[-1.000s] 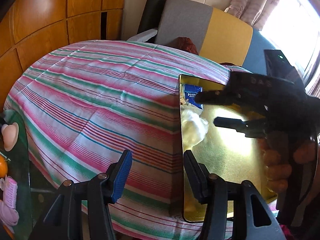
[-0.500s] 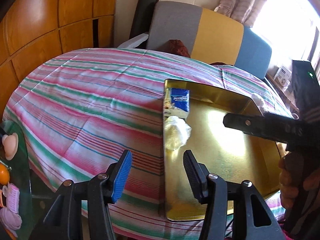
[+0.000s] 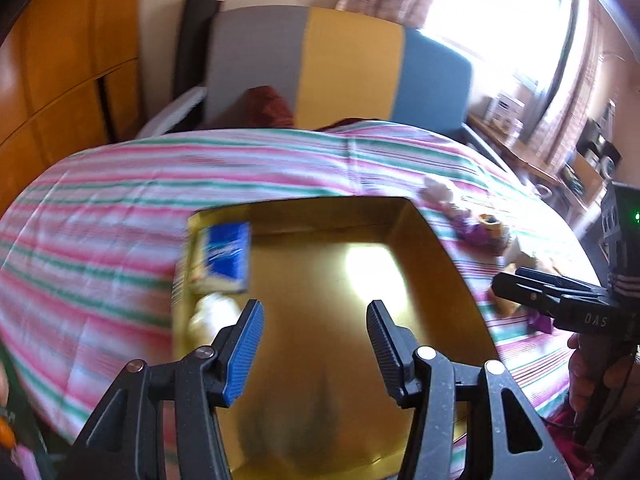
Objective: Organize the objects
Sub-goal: 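Reach the left gripper to another clear plastic-wrapped bundle and grasp it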
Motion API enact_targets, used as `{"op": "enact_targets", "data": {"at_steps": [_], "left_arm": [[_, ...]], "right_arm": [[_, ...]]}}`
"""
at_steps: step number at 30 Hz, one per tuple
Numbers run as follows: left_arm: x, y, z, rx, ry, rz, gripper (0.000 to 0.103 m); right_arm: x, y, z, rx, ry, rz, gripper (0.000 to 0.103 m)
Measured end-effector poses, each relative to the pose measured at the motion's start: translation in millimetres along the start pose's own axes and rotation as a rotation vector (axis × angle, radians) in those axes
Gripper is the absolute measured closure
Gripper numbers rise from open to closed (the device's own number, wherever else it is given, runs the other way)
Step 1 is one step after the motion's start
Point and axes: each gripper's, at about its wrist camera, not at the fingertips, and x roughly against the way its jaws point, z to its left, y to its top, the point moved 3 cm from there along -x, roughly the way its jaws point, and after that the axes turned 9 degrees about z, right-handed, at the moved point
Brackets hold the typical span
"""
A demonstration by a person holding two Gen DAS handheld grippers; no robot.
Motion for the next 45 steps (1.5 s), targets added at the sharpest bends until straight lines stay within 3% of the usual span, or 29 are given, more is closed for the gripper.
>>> {"op": "enact_targets", "data": {"at_steps": [6, 12, 18, 20, 22, 29, 39, 40, 41, 43, 44, 45], "left_arm": [[-19, 49, -59, -0.086, -0.094, 0.029, 0.046], [-60, 101, -125, -0.160, -0.185, 0.091, 0.033], [-110, 140, -174, -0.237, -0.180, 0.138, 0.029], [-130, 151, -185, -0.238, -0.178, 0.163, 0.023], [-152, 163, -193, -0.216, -0.189, 0.208, 0.023], [-212, 195, -203, -0.121, -0.195, 0.296, 0.022], [-266, 210, -229, -0.221, -0.085, 0.309, 0.020], [-272, 210, -228, -0.214, -0.087, 0.316, 0.022], [-279, 209, -227, -0.203, -0.092, 0.330, 0.040], [-285, 204, -223, -0.191, -0.099, 0.342, 0.050], [-282, 202, -222, -0.202, -0.081, 0.321, 0.062], [-281, 199, -221, -0.207, -0.095, 0.322, 0.062]], "right_arm": [[36, 5, -81, -0.082, -0.102, -0.056, 0.010], [55, 9, -149, -0.161, -0.176, -0.109, 0.010], [61, 5, -191, -0.279, -0.109, -0.193, 0.010], [61, 7, -195, -0.294, -0.082, -0.191, 0.009], [61, 7, -196, -0.299, -0.064, -0.190, 0.000], [54, 5, -182, -0.245, -0.072, -0.152, 0.000], [52, 6, -175, -0.192, -0.097, -0.146, 0.000], [53, 6, -175, -0.190, -0.101, -0.147, 0.000], [53, 7, -175, -0.188, -0.105, -0.147, 0.000], [53, 7, -175, -0.187, -0.114, -0.149, 0.000], [54, 7, -175, -0.187, -0.117, -0.154, 0.000], [55, 7, -176, -0.186, -0.120, -0.159, 0.000]]}}
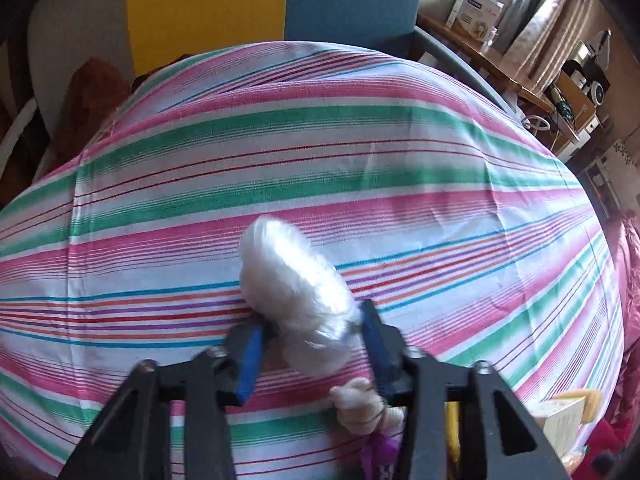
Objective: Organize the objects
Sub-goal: 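Reach the left gripper to another clear plastic-wrapped bundle and grasp it, then carry the bundle over the gold tray with left gripper while right gripper grasps white knotted cloth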
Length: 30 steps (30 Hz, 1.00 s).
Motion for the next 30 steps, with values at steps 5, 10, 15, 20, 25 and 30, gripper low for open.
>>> {"op": "enact_targets", "data": {"at_steps": [5, 10, 15, 20, 25, 30], "left_arm": [[17, -22, 6, -0.017, 0.020, -0.053, 0.065], [45, -49, -1, -0.054, 0.014, -0.107, 0.065], [82, -77, -15, -0.105, -0.010, -0.175, 0.065], [110, -107, -21, -0.104, -0.025, -0.218, 0.065], [137, -151, -19, -0.104, 0.019, -0.275, 0.065], [163, -193, -16, -0.103, 0.061, -0.322, 0.065]], "right_arm": [[-1, 1, -2, -0.002, -0.015, -0.002, 0.000], [-5, -1, 1, 0.023, -0.047, 0.009, 0.000], [-10, -2, 1, 0.039, -0.080, 0.024, 0.000], [-15, -3, -3, 0.036, -0.109, 0.036, 0.000], [-19, -4, -6, 0.036, -0.138, 0.052, 0.000], [-21, -5, -5, 0.051, -0.159, 0.054, 0.000]]}}
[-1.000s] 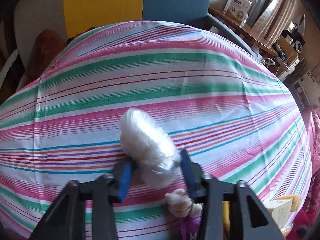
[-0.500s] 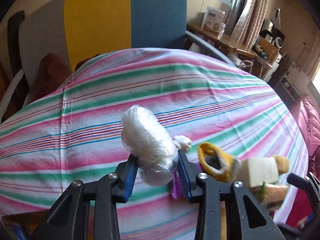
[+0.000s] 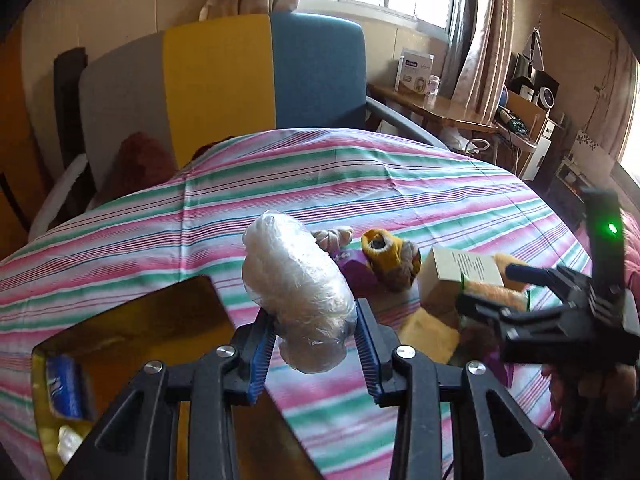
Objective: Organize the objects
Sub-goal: 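Carry the bundle over the gold tray with left gripper while right gripper grasps white knotted cloth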
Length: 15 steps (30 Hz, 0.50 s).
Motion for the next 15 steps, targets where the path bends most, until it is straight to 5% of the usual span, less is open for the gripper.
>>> {"op": "enact_targets", "data": {"at_steps": [15], "left_arm": [[42, -65, 10, 0.023, 0.054, -0.014, 0.065]], "right_arm": [[1, -1, -1, 0.006, -0.045, -0.026, 0.000]]}}
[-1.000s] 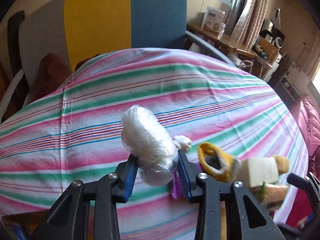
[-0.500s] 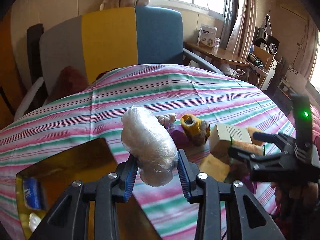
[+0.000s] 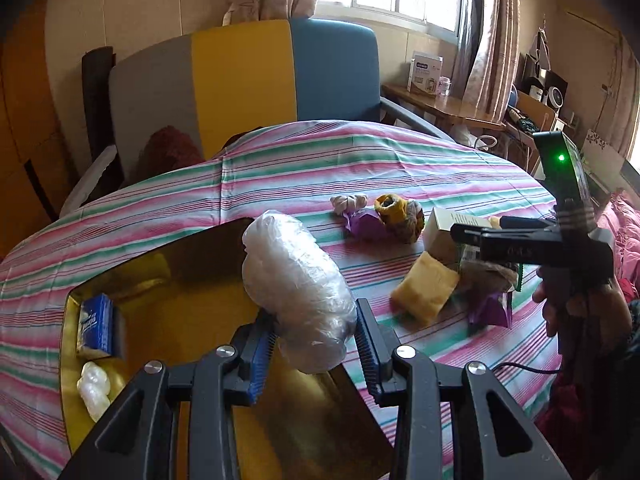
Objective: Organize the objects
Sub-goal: 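Carry the bundle over the gold tray with left gripper while right gripper grasps white knotted cloth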
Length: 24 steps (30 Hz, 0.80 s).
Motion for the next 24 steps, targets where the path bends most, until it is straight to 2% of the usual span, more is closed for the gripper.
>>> {"op": "enact_targets", "data": {"at_steps": [13, 24], "left_arm": [[9, -27, 28, 0.046, 0.013, 0.006, 0.065], [1, -50, 56, 0.098, 0.021, 0.037, 0.065]], "right_arm": [[8, 4, -20, -0.100, -0.026, -0.058, 0.000], [0, 5, -25, -0.115, -0.072, -0.038, 0.000]]}}
